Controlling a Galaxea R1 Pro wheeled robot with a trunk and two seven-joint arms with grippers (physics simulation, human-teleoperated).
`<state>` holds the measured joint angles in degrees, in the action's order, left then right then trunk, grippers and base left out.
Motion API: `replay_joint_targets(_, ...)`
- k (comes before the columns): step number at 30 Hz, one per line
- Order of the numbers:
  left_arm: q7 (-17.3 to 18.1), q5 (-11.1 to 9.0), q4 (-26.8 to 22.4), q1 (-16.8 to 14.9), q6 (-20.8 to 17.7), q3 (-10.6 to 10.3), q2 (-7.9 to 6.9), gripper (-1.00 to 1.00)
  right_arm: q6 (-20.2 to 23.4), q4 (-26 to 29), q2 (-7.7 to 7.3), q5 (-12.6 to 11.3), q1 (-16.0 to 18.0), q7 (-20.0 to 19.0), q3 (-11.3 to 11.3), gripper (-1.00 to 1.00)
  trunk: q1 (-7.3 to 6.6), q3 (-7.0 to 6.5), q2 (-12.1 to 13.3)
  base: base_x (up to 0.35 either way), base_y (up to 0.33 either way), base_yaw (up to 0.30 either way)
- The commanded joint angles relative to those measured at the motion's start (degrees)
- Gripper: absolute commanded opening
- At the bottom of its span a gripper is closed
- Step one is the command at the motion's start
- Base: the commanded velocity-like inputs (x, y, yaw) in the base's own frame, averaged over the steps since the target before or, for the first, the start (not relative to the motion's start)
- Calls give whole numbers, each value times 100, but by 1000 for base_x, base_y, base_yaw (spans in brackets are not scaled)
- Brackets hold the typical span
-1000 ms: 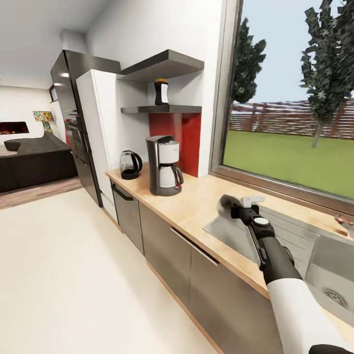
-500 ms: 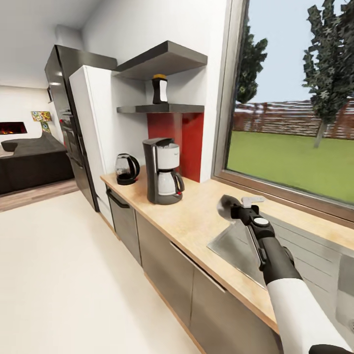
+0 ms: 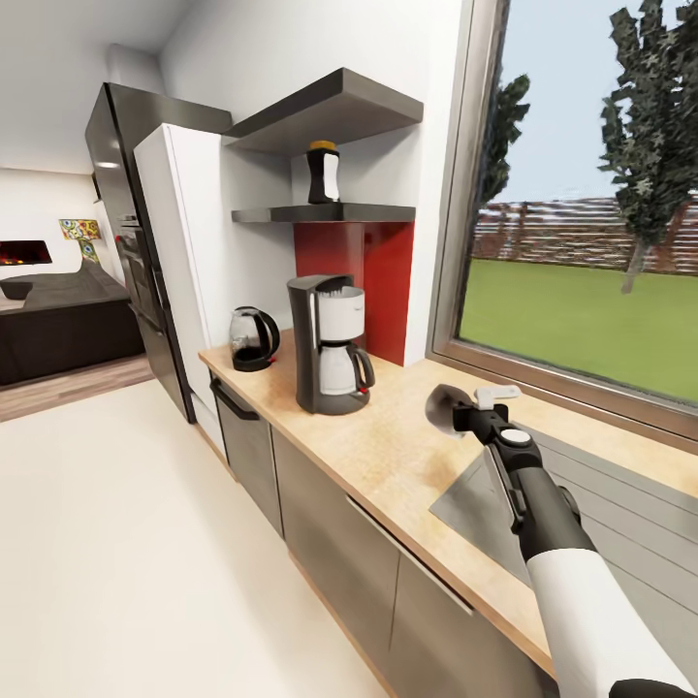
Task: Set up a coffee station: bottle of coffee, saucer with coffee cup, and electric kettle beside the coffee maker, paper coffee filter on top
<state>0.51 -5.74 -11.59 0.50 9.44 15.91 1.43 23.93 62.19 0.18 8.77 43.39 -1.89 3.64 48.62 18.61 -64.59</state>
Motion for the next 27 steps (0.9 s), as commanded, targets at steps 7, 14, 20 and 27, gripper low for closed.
replay_joint_targets(7, 10, -59, -10, 3, 5, -17, 6, 100, 290, 124, -29, 73, 41, -39, -16, -100, 1, 6, -4, 7, 6, 0)
replay_joint_targets(14, 11, -59, -10, 3, 5, -18, 1, 100, 1439, 690, -198, 115, 388, -524, -491, -100, 1, 6, -4, 0, 0, 0)
replay_joint_targets(20, 11, -59, -10, 3, 7, -18, 3, 100, 1785, 898, -330, 120, 471, -690, -723, -100, 1, 6, -4, 0, 0, 0)
replay_joint_targets(27, 11, -59, -10, 3, 9, -18, -2, 100, 2372, 679, -331, 122, 1159, -891, -937, -100, 1, 6, -4, 0, 0, 0)
